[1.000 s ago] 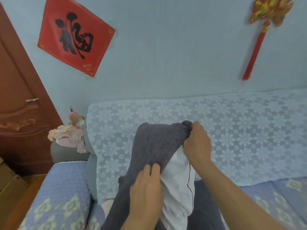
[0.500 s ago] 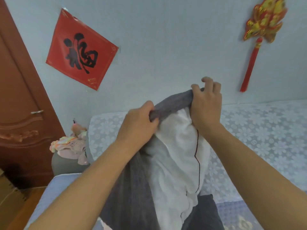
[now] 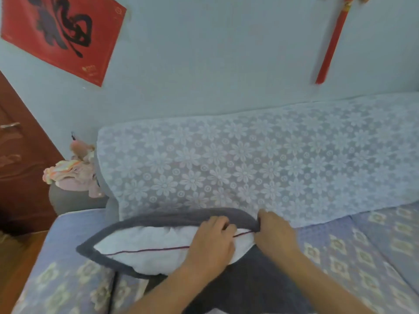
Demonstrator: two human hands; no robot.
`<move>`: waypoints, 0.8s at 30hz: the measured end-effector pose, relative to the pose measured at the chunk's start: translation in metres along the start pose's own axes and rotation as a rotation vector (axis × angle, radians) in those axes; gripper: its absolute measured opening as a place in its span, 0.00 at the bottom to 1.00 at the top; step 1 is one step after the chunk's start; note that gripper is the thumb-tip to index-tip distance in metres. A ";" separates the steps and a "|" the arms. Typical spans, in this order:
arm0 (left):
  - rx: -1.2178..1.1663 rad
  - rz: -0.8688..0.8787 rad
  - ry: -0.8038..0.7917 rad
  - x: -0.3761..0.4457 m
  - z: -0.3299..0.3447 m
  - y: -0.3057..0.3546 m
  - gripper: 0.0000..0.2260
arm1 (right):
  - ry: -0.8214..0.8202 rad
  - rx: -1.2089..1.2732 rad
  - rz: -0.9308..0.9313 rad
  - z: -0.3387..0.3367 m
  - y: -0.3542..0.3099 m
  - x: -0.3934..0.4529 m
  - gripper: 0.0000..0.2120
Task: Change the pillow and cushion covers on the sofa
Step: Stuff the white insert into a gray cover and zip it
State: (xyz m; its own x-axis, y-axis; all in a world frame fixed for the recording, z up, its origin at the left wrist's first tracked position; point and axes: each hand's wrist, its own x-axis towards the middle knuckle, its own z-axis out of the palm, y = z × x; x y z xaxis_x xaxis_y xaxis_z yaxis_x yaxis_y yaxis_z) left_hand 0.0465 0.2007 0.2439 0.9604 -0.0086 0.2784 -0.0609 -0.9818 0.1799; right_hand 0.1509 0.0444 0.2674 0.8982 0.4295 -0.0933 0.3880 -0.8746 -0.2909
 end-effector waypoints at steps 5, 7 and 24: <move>-0.123 0.032 0.154 -0.033 0.018 0.033 0.19 | 0.158 0.302 -0.033 -0.011 -0.032 -0.004 0.09; -0.205 -0.079 0.243 -0.025 0.007 0.028 0.15 | 0.163 0.332 -0.112 -0.017 -0.049 -0.003 0.10; -0.254 -0.227 -0.098 -0.031 0.000 -0.011 0.13 | 0.157 0.290 -0.276 -0.006 -0.087 0.025 0.14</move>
State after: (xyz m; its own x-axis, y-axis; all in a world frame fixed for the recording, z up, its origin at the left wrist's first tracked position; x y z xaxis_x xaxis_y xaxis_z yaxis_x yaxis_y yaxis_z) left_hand 0.0175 0.2117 0.2329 0.9779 0.1746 0.1150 0.1034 -0.8820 0.4597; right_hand 0.1407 0.1297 0.2965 0.7982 0.5793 0.1650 0.5639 -0.6225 -0.5427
